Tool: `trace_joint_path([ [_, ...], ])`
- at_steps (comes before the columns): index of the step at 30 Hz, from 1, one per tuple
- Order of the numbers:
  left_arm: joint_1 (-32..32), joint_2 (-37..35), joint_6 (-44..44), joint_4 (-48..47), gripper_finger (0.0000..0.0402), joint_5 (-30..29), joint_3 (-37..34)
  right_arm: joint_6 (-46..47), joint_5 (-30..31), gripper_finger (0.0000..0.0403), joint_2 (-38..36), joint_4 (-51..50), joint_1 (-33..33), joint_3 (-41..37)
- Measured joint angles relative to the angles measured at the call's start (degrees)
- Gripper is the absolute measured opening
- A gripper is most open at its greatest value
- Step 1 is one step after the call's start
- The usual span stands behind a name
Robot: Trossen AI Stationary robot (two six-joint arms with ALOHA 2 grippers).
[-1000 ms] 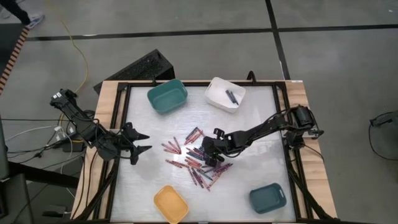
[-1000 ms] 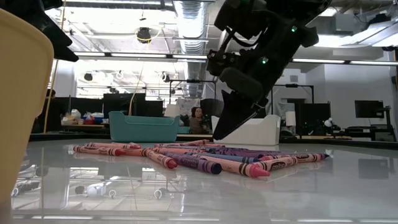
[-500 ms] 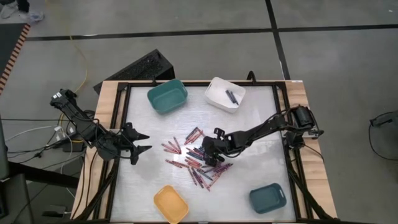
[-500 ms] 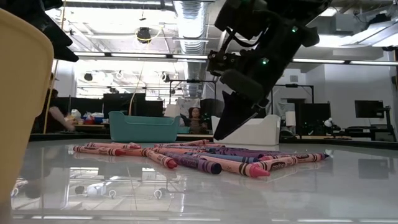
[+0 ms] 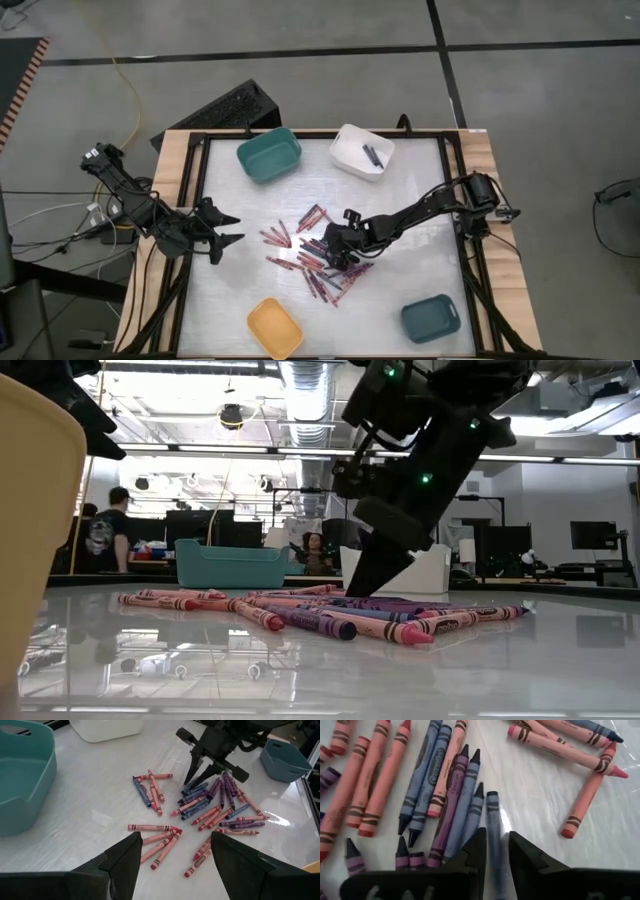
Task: Sort crayons
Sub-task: Put the blue crayon into the white bin
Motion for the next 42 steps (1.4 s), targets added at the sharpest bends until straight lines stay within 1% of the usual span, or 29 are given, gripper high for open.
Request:
trace_joint_path([
  [8, -0.01, 0.0, -0.11, -0.04, 0.0228, 0.05, 0.0, 2.0, 0.62, 0.0079, 0.72, -0.28, 0.08, 0.13],
  [11, 0.0, 0.0, -0.11, -0.04, 0.0228, 0.05, 0.0, 2.92, 0.65, 0.0062, 0.74, -0.49, 0.06, 0.13],
  [17, 0.0, 0.0, -0.11, -0.04, 0.0228, 0.09, 0.0, 3.7, 1.24, 0.0008, 0.61, -0.96, 0.06, 0.1],
  [24, 0.0, 0.0, -0.25, 0.0, 0.0228, 0.09, 0.0, 5.25, 1.15, 0.0007, -0.74, -1.02, -0.07, -0.1],
  [28, 0.0, 0.0, -1.95, 0.02, 0.0228, 0.09, 0.0, 5.01, 1.35, 0.0004, -3.37, -1.65, -0.52, -0.29],
  [30, 0.0, -0.01, -2.14, 0.03, 0.0228, 0.07, 0.0, 4.87, 2.41, 0.0004, -5.16, -1.75, -0.98, -0.18],
  [33, 0.0, 0.0, -2.13, 0.03, 0.0228, 0.05, 0.0, 3.26, 2.98, 0.0003, -8.01, -2.04, -2.2, -0.18],
  [38, 0.0, -0.01, -1.08, 0.03, 0.0228, 0.05, 0.0, 1.51, 7.2, 0.0003, -13.85, -2.69, -5.74, -0.09],
  [42, 0.0, 0.0, -1.05, -0.02, 0.0228, 0.0, 0.0, 1.32, 11.51, 0.0003, -17.82, -5.05, -10.24, -0.09],
])
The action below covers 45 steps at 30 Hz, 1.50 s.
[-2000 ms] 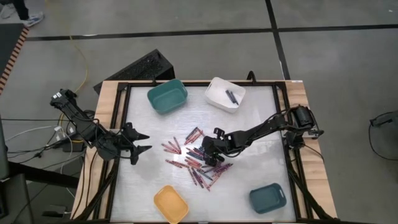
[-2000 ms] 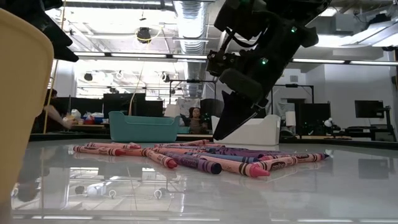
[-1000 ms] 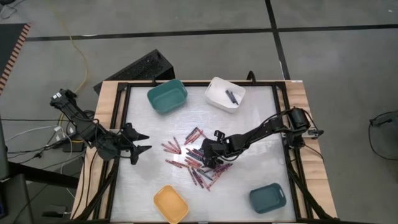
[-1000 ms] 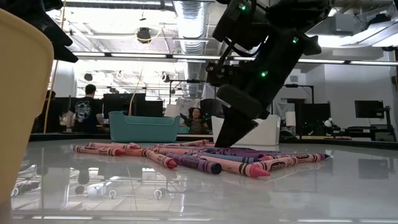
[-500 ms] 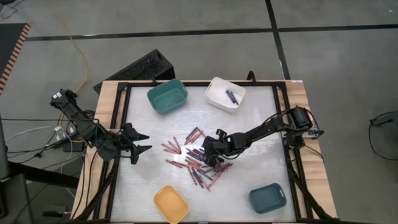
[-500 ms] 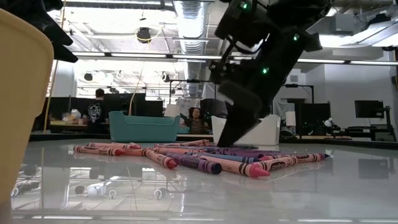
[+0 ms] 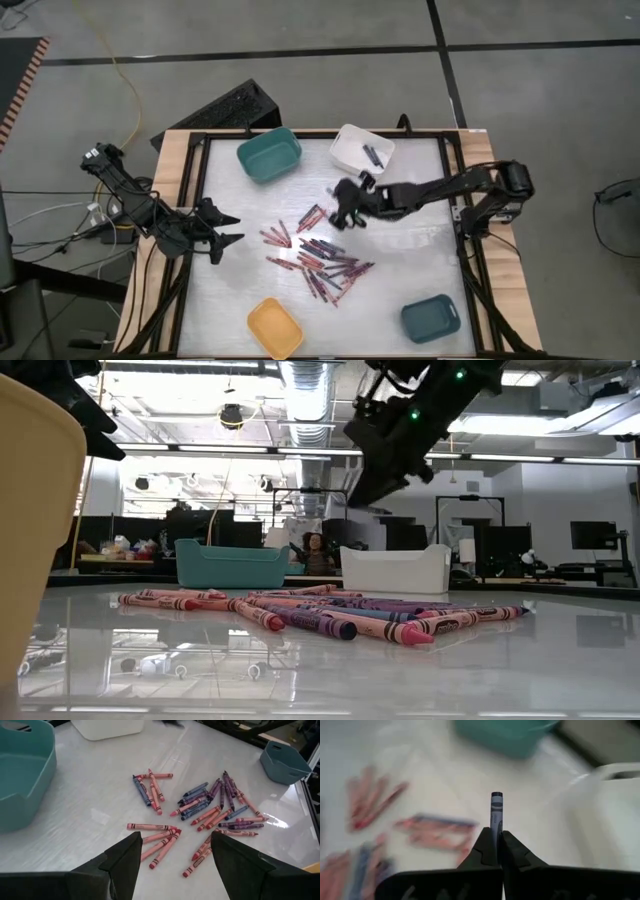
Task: Sort crayons
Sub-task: Put the blue crayon into the white bin, then put the red crayon into the top green bin
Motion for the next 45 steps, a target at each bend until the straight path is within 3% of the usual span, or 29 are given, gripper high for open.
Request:
trace_joint_path([
  [4, 0.0, -0.02, -0.3, -0.02, 0.0228, -0.54, 0.0, -0.01, 3.62, 0.0003, -2.66, -0.84, -5.53, 0.04],
  [9, 0.0, -0.02, -1.49, -0.06, 0.0228, -1.56, 0.0, 0.13, 3.72, 0.0003, -2.73, -0.95, -12.81, 0.04],
  [22, -0.02, 0.0, -1.57, -0.4, 0.0228, -3.92, 0.0, 9.69, 3.24, 0.0002, 7.01, 0.62, -23.95, 0.07],
  [28, -0.02, 0.0, -1.49, -0.46, 0.0228, -3.8, 0.0, 9.68, 3.08, 0.0007, 9.93, 0.25, -25.88, 0.07],
  [35, -0.02, 0.0, -1.46, -0.52, 0.0228, -3.78, 0.0, 8.73, 2.85, 0.0064, 9.79, 0.25, -26.29, 0.07],
  [45, 0.0, 0.0, -1.57, -0.48, 0.0228, -3.73, 0.0, -1.26, -4.21, 0.0097, 0.82, -0.23, -21.57, 2.78],
])
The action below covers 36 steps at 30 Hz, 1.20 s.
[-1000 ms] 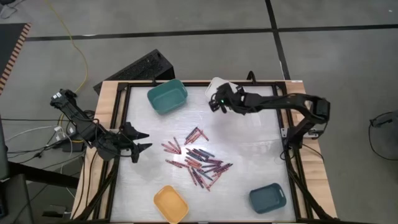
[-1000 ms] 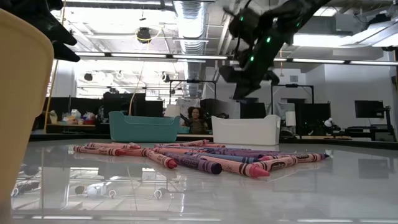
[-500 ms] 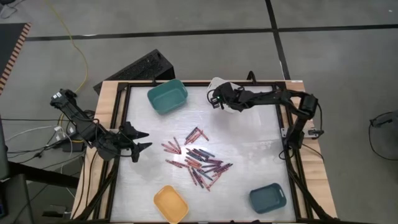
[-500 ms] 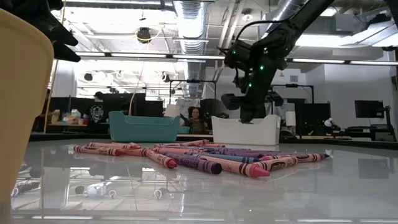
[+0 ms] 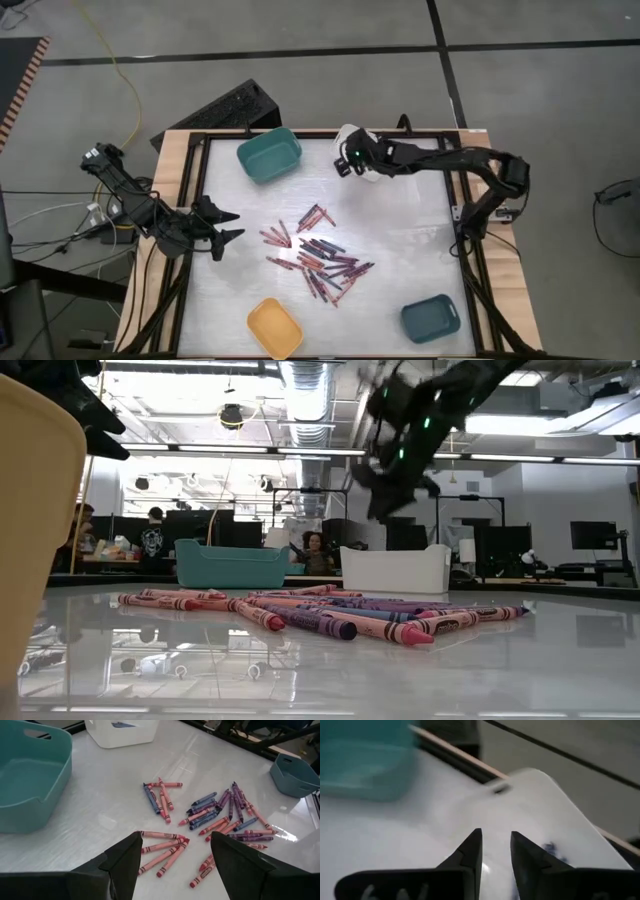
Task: Sort crayons
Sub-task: Put the red crayon into the top green bin
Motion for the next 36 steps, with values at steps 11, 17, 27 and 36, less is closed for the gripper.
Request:
trace_joint_path([
  [11, -0.02, 0.0, -0.04, 0.17, 0.0228, 0.32, 0.0, 0.28, 3.28, 0.0098, -5.81, -6.32, 18.61, 0.04],
  [17, -0.02, 0.02, -0.07, 0.3, 0.0228, 0.3, 0.0, 4.04, 7.21, 0.0098, 0.84, -6.22, 24.69, 0.0],
  [27, -0.02, 0.01, -0.49, 0.33, 0.0228, 1.72, 0.0, 4.9, 4.69, 0.0098, 13.07, 4.67, 24.85, 0.0],
  [36, -0.02, 0.01, -0.74, 0.17, 0.0228, 1.85, 0.0, 5.12, 0.17, 0.0098, 15.79, 6.26, 22.65, 0.02],
])
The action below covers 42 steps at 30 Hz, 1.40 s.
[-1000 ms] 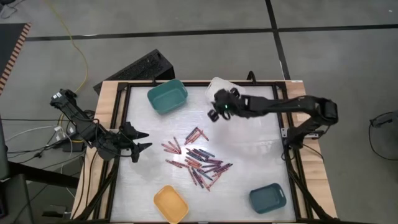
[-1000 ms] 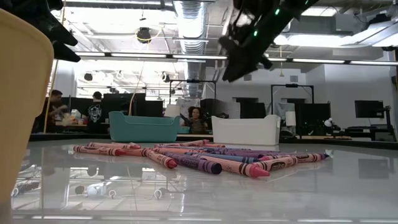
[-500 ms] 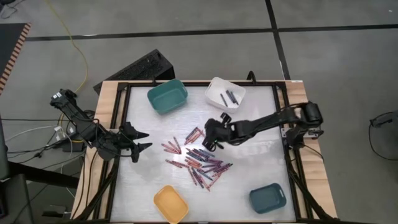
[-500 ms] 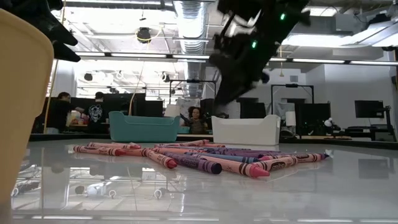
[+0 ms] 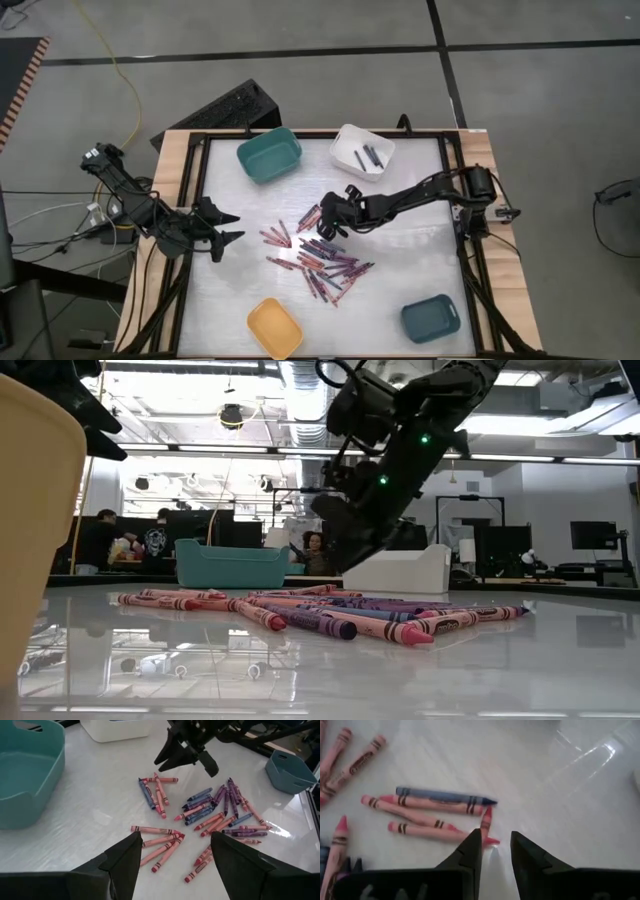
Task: Sort crayons
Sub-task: Put the red crayon into the top green bin
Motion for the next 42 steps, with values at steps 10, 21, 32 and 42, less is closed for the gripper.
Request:
trace_joint_path([
  [10, 0.02, 0.0, 0.01, -0.03, 0.0228, 0.06, 0.0, 1.42, -0.66, 0.0098, 0.2, -0.2, 2.63, -0.02],
  [21, 0.01, 0.01, 0.02, -0.02, 0.0228, 0.07, 0.0, 5.88, -0.48, 0.0099, 0.2, 4.15, 2.24, -6.81],
  [32, 0.0, -0.01, -0.22, -0.02, 0.0228, 0.03, 0.0, 6.61, -3.5, 0.0051, 0.04, 4.54, 1.83, -7.34],
  [42, 0.02, -0.01, -0.31, -0.02, 0.0228, 0.05, 0.0, 9.13, -4.54, 0.0009, -0.14, 4.04, 2.18, -7.35],
])
